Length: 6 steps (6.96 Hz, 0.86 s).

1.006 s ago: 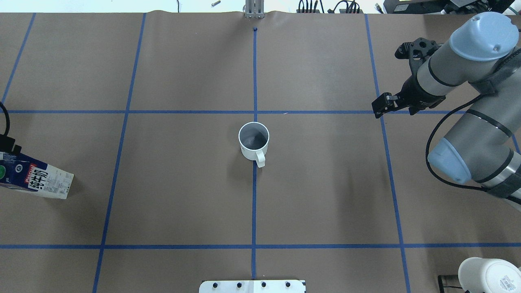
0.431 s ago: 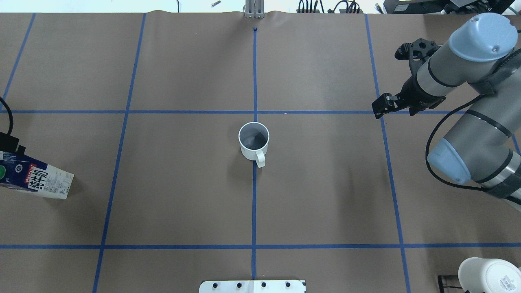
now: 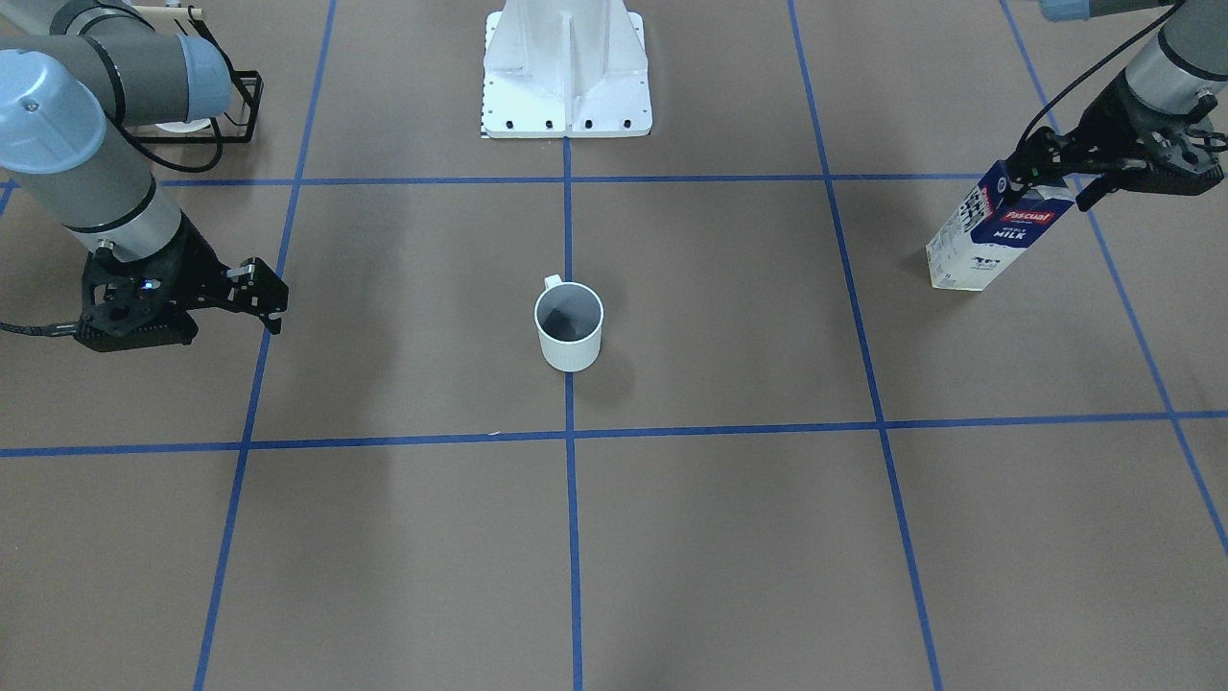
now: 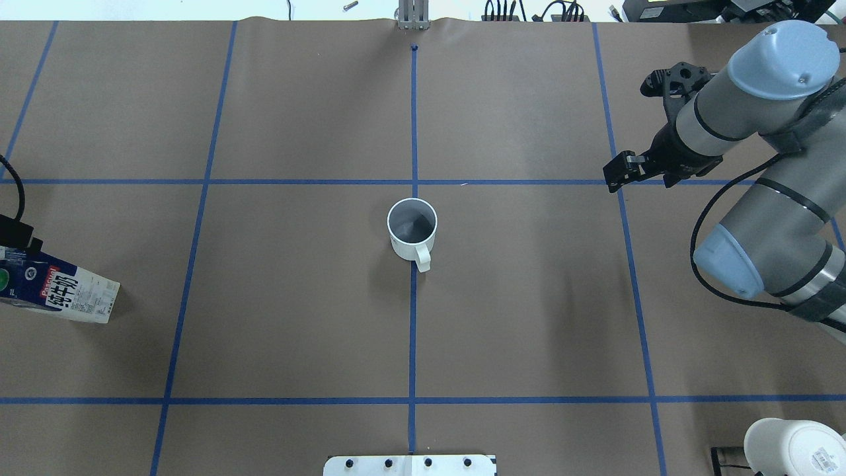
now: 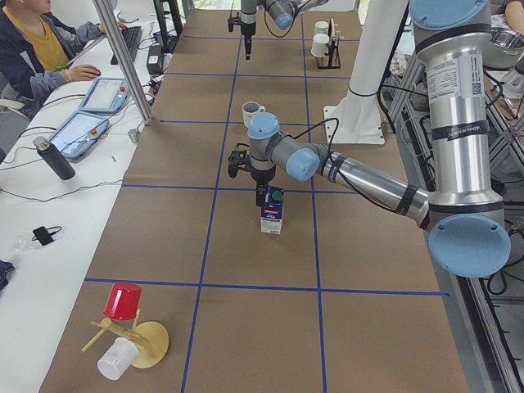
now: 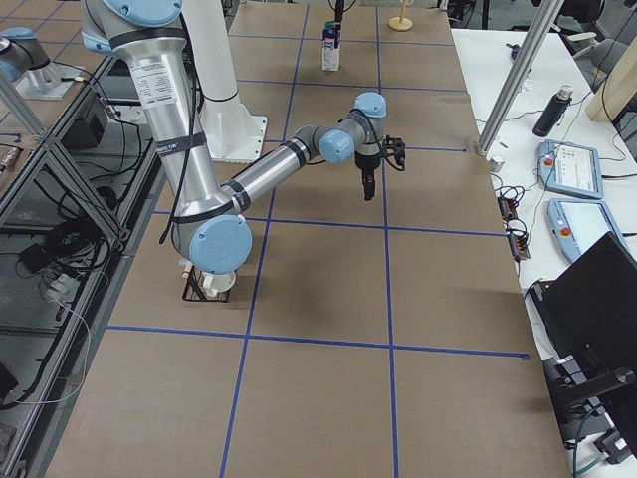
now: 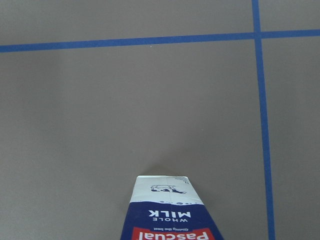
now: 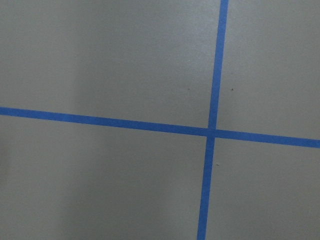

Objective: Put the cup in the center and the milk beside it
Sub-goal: 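Grasp the top of the milk carton with the left gripper while the right arm withdraws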

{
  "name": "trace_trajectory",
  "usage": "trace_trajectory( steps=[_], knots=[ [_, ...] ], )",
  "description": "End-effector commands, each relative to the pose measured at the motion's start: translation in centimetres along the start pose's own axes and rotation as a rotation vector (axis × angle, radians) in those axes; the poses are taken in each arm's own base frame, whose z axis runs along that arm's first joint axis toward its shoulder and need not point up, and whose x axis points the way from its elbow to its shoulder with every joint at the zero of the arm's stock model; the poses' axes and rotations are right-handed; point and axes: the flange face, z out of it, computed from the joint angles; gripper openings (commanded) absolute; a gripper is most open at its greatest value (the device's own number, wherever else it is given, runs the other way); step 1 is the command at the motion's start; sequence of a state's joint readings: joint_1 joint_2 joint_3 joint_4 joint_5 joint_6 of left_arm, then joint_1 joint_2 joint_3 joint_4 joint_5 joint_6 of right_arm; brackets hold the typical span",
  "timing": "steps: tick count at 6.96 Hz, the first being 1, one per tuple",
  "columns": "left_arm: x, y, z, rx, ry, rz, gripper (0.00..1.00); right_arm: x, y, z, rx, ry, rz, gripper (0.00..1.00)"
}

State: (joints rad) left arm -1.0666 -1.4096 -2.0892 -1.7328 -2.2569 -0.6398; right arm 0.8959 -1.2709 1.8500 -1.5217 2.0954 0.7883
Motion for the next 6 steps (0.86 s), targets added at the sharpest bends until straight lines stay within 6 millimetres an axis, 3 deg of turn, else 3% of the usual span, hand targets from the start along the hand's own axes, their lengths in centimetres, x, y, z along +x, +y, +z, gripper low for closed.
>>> trace_trajectory(
  steps=[1,3,6],
  knots=[
    [0.32,0.14,0.67,-0.017,0.001,0.007,0.98,-0.04,-0.02,-0.02,0.000,0.000,0.000,1.00],
    [1.24,0.73,1.40,-0.038,0.004,0.029,0.98,-0.05,-0.01,-0.02,-0.001,-0.002,0.003,1.00],
    [0.83,1.01,1.28,-0.040,0.000,0.021,0.89,-0.30,-0.04,-0.31,0.005,-0.005,0.008,1.00]
  ],
)
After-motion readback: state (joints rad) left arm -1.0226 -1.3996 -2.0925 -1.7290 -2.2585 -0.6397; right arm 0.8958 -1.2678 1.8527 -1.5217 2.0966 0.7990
